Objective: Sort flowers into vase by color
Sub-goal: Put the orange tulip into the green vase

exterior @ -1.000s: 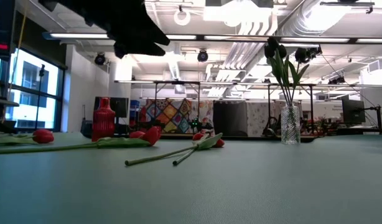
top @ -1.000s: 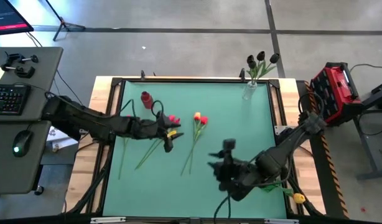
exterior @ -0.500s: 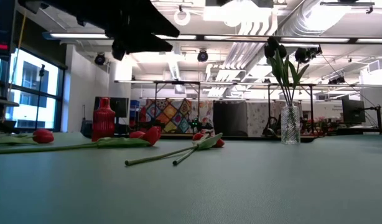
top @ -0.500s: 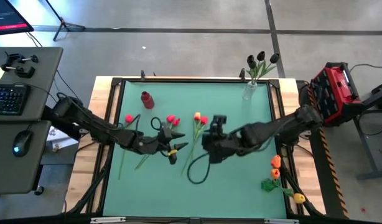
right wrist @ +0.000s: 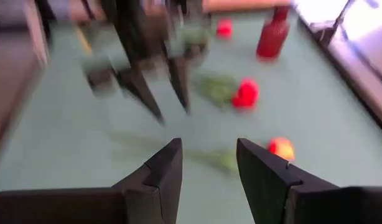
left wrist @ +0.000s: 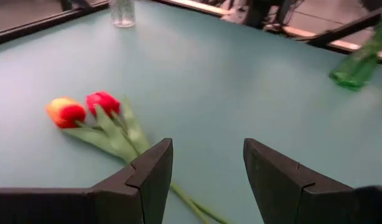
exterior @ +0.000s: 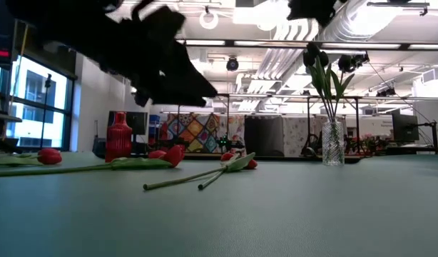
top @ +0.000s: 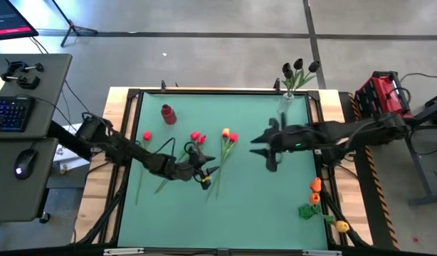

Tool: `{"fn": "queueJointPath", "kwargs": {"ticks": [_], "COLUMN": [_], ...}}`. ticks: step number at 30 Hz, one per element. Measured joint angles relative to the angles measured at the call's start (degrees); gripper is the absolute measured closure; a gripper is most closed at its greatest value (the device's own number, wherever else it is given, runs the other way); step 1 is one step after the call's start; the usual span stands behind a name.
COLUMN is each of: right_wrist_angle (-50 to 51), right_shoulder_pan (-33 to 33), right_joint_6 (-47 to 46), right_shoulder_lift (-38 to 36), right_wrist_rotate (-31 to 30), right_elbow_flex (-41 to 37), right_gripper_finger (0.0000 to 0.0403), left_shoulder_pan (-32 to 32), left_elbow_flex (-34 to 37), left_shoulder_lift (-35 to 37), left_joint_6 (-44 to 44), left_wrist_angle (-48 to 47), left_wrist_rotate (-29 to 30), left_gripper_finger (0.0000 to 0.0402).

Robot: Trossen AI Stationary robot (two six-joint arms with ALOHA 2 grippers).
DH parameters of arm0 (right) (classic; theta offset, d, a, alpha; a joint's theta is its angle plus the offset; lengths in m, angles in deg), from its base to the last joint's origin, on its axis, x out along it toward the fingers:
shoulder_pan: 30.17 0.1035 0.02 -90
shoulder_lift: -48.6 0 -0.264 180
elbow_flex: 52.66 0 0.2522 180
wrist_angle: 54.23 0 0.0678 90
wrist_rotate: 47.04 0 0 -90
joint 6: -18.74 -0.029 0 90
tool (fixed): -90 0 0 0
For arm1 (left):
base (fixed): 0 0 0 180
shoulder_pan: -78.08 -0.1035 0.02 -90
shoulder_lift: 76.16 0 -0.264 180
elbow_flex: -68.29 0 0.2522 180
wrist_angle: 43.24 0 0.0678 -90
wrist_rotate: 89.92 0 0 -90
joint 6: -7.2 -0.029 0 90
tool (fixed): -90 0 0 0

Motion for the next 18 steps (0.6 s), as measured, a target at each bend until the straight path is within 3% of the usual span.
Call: {"fn": "queueJointPath", "kwargs": {"ticks": [8, 14, 18], "right_wrist_angle": [-18.1, -20.2, -20.0], "right_shoulder_pan": [-0.2, -1.2, -2.9], "right_joint_6": [-1.7, 0.7, -2.8], "right_shoulder_lift": [-10.2, -10.6, -10.6], "right_wrist_rotate": [-12.6, -21.0, -26.4], "right_elbow_flex": [-7.5, -10.9, -12.1], "right_gripper_finger": [0.0261, 0.0261, 0.0261], "left_shoulder_pan": [-11.3, -21.7, -26.3], "left_elbow_flex": [0.0, -0.1, -1.0], "left_shoulder_lift": [-5.0, -6.8, -7.0], "left_joint_6": [3.4, 5.7, 8.7], "left_wrist_angle": [0.5, 2.4, 2.2], "left_wrist_rotate": [-6.1, -14.0, -20.4], "left_gripper_finger": [0.0221, 0.0235, 0.0237]}}
